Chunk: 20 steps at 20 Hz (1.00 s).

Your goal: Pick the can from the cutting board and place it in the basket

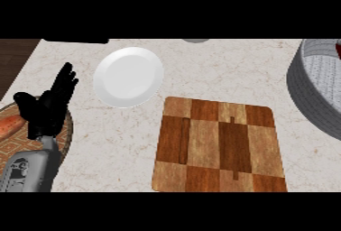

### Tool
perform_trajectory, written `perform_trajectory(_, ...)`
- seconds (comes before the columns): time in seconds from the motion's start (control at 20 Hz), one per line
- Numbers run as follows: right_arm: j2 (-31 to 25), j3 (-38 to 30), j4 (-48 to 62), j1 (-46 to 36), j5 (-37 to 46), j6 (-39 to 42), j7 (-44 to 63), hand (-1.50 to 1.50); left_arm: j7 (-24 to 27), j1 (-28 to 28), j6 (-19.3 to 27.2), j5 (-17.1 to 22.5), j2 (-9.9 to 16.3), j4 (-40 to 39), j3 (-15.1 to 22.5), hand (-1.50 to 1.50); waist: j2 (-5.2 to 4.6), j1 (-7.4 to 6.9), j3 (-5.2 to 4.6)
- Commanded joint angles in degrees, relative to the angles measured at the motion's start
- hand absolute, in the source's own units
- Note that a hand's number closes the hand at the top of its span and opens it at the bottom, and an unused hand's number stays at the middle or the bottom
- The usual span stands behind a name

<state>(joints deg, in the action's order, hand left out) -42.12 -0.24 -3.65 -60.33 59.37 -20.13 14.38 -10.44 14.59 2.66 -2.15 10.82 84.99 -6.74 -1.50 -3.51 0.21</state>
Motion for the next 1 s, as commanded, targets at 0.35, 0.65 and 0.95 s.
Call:
perform_trajectory(0.35, -0.5, -0.7, 0.5, -0.4, -0.6, 6.8, -1.1, 1.50, 0.8, 1.1, -0.1, 0.3, -0.1, -3.0, -0.8, 0.00, 0.06, 0.42, -0.03)
perform_trajectory(0.65, 3.0, -3.0, 1.9, 2.4, -2.9, 4.7, 2.6, 1.50, 2.7, -1.4, -1.8, 0.1, 0.7, -0.7, -0.1, 0.00, -0.24, -0.88, 0.07)
perform_trajectory(0.95, 1.5, -3.3, 2.1, 1.2, -3.4, 9.7, 7.6, 1.50, -1.2, 1.2, 0.5, -0.5, 0.4, 1.3, -0.3, 0.00, 0.16, -0.08, 0.02)
